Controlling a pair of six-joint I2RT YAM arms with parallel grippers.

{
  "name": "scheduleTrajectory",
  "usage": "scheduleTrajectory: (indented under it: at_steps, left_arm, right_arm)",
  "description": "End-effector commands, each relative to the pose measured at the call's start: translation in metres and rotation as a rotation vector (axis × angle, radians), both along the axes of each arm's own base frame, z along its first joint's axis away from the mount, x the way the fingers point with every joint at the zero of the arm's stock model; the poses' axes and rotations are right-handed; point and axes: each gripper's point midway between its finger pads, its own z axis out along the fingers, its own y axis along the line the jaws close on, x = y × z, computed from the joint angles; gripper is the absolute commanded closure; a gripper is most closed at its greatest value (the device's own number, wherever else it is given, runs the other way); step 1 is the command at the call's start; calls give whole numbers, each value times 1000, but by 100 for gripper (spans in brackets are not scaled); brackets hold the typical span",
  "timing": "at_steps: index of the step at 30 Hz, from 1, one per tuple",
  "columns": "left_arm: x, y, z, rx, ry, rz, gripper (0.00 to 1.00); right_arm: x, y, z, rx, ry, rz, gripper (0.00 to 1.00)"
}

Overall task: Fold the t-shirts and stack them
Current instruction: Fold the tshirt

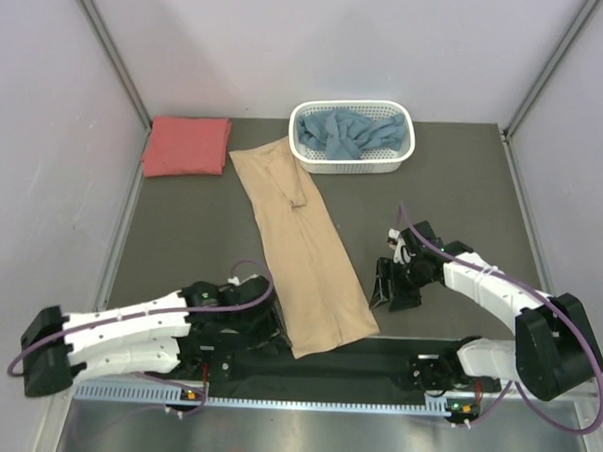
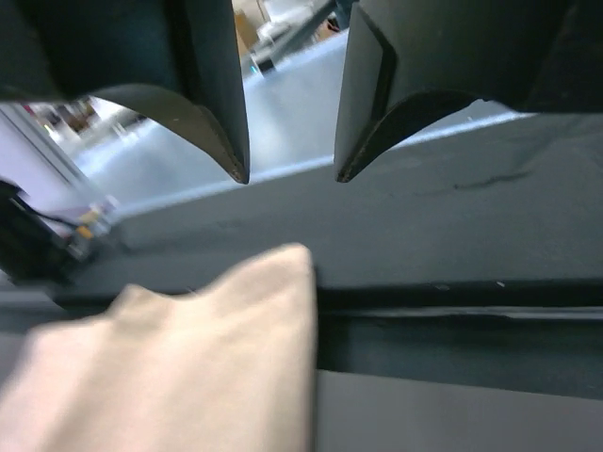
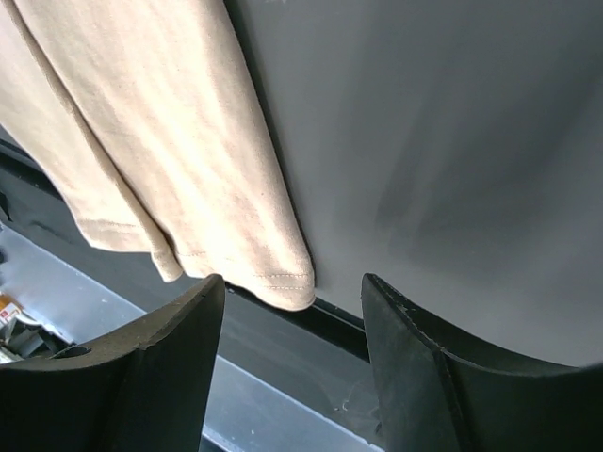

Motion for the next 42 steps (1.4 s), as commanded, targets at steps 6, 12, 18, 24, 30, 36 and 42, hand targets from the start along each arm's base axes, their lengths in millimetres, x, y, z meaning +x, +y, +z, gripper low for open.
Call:
scheduleTrajectory:
  at_steps: [6,12,18,24,30,36,42]
  left_arm:
    - [33,-24,-16,151,-101,129,52]
    - [34,-21,-32,102,-92,202,52]
    - [24,-25,-42,104,-22,191,52]
    - [23,-35,-47,103,-5,157,52]
    - [16,-38,-53,113,32,135,55]
    - [18,-46,-54,108,21,117,64]
    - [14,-47,-56,97,36,118,77]
  right_arm:
    - [7,10,15,41,-50,50,40]
    - [7,12,16,49,-47,31,40]
    - [-2,8,11,45,-22,48,40]
    - [-4,8,15,52,-38,58,40]
    - [-7,6,16,59,-48,53,40]
    - [-18,1,6,44,-10,50,40]
    - [-33,-1,-5,35,74,67,40]
